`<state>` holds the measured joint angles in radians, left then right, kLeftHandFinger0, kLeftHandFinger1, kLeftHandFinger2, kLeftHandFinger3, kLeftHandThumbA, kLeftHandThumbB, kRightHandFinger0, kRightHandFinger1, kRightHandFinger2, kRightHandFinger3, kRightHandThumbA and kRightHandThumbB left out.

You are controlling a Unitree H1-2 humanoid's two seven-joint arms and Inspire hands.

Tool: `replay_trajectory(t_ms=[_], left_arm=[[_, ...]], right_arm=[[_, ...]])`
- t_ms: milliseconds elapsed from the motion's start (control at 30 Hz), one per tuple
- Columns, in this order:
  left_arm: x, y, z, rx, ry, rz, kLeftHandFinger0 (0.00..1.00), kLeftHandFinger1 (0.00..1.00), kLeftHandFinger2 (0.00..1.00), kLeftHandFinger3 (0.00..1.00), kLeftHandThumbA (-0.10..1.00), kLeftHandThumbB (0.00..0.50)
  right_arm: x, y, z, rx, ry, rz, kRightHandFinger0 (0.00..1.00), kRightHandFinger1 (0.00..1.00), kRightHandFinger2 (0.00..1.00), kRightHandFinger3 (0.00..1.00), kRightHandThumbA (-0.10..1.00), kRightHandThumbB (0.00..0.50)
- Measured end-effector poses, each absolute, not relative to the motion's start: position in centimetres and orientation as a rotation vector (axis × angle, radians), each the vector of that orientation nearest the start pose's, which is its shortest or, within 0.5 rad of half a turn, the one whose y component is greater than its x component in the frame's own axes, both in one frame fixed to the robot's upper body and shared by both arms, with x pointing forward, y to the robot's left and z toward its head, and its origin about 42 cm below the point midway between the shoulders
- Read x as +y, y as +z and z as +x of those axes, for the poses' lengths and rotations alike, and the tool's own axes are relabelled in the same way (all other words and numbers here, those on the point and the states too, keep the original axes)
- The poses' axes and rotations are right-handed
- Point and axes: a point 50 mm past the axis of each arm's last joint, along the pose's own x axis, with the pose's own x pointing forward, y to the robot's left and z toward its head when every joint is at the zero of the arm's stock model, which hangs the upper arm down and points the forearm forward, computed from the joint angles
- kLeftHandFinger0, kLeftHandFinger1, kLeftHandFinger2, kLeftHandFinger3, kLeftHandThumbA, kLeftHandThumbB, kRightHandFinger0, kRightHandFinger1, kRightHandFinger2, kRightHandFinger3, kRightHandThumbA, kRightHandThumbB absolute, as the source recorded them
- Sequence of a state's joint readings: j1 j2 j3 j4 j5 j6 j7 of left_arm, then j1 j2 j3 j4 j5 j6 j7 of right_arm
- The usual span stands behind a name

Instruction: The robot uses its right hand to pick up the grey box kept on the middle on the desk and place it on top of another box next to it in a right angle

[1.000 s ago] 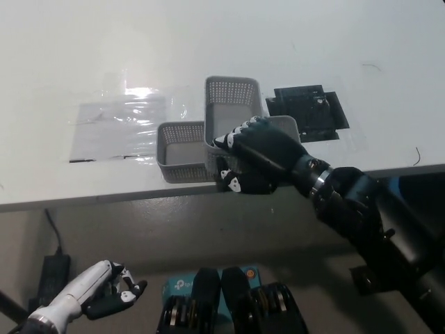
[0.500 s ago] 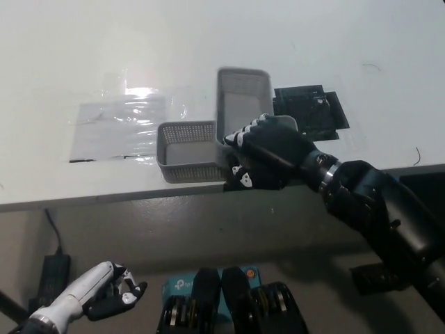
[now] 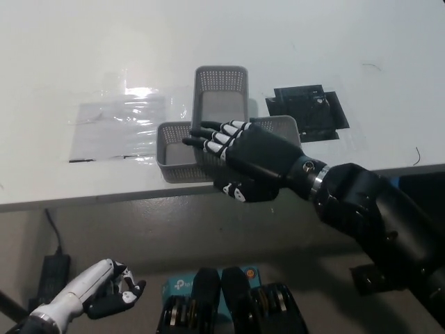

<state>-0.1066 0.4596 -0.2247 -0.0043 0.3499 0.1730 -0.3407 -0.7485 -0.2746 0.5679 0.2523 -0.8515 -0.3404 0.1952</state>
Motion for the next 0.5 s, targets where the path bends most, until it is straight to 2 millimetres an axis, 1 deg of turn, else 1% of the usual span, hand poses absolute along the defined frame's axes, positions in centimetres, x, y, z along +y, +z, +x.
replay_trajectory(t_ms=[67, 100, 133, 200, 267, 300, 333, 367, 400, 433, 467, 500], left_arm=[[29.3, 11.3, 30.8, 0.205, -0.463, 0.816, 0.02, 0.0, 0.13, 0.31, 0.55, 0.202], [29.3, 11.3, 30.8, 0.205, -0.463, 0.815, 0.03, 0.01, 0.14, 0.3, 0.53, 0.2], [29.3, 11.3, 30.8, 0.205, -0.462, 0.814, 0.03, 0.01, 0.14, 0.3, 0.53, 0.198], [29.3, 11.3, 30.8, 0.206, -0.462, 0.811, 0.04, 0.02, 0.14, 0.31, 0.54, 0.204], [29.3, 11.2, 30.7, 0.209, -0.462, 0.809, 0.05, 0.02, 0.15, 0.33, 0.55, 0.206], [29.3, 11.2, 30.6, 0.21, -0.462, 0.807, 0.05, 0.03, 0.17, 0.32, 0.54, 0.196], [29.3, 11.1, 30.5, 0.213, -0.463, 0.806, 0.04, 0.02, 0.16, 0.31, 0.55, 0.205], [29.3, 11.0, 30.5, 0.215, -0.463, 0.805, 0.04, 0.02, 0.15, 0.3, 0.57, 0.229], [29.3, 10.9, 30.4, 0.217, -0.463, 0.803, 0.04, 0.02, 0.15, 0.3, 0.57, 0.229], [29.3, 10.9, 30.4, 0.219, -0.464, 0.801, 0.04, 0.02, 0.15, 0.3, 0.57, 0.229], [29.3, 10.8, 30.3, 0.221, -0.463, 0.799, 0.06, 0.03, 0.15, 0.28, 0.57, 0.22], [29.3, 10.8, 30.3, 0.222, -0.463, 0.798, 0.04, 0.02, 0.14, 0.28, 0.56, 0.215]], right_arm=[[-9.3, 25.0, 43.4, -0.807, 0.752, -1.411, 0.9, 1.0, 1.0, 1.0, 0.58, 0.331], [-9.4, 25.0, 43.4, -0.806, 0.752, -1.416, 0.9, 1.0, 1.0, 1.0, 0.58, 0.343], [-9.5, 25.0, 43.4, -0.807, 0.749, -1.421, 0.91, 1.0, 1.0, 1.0, 0.63, 0.335], [-9.6, 25.4, 43.3, -0.818, 0.742, -1.431, 0.9, 1.0, 1.0, 1.0, 0.64, 0.341], [-9.8, 25.9, 43.1, -0.834, 0.734, -1.44, 0.86, 1.0, 1.0, 1.0, 0.67, 0.358], [-9.9, 26.3, 42.9, -0.846, 0.73, -1.446, 0.89, 1.0, 1.0, 1.0, 0.73, 0.382], [-10.1, 26.7, 42.6, -0.862, 0.724, -1.452, 0.88, 1.0, 1.0, 1.0, 0.66, 0.389], [-10.3, 27.2, 42.4, -0.877, 0.717, -1.455, 0.89, 1.0, 1.0, 1.0, 0.71, 0.391], [-10.6, 27.8, 42.0, -0.896, 0.707, -1.458, 0.9, 1.0, 1.0, 1.0, 0.72, 0.387], [-10.8, 28.4, 41.6, -0.913, 0.698, -1.463, 0.91, 1.0, 1.0, 1.0, 0.77, 0.384], [-11.1, 29.1, 41.2, -0.933, 0.686, -1.469, 0.9, 1.0, 1.0, 1.0, 0.76, 0.394], [-11.3, 29.7, 40.8, -0.948, 0.675, -1.474, 0.9, 1.0, 1.0, 1.0, 0.74, 0.402]])
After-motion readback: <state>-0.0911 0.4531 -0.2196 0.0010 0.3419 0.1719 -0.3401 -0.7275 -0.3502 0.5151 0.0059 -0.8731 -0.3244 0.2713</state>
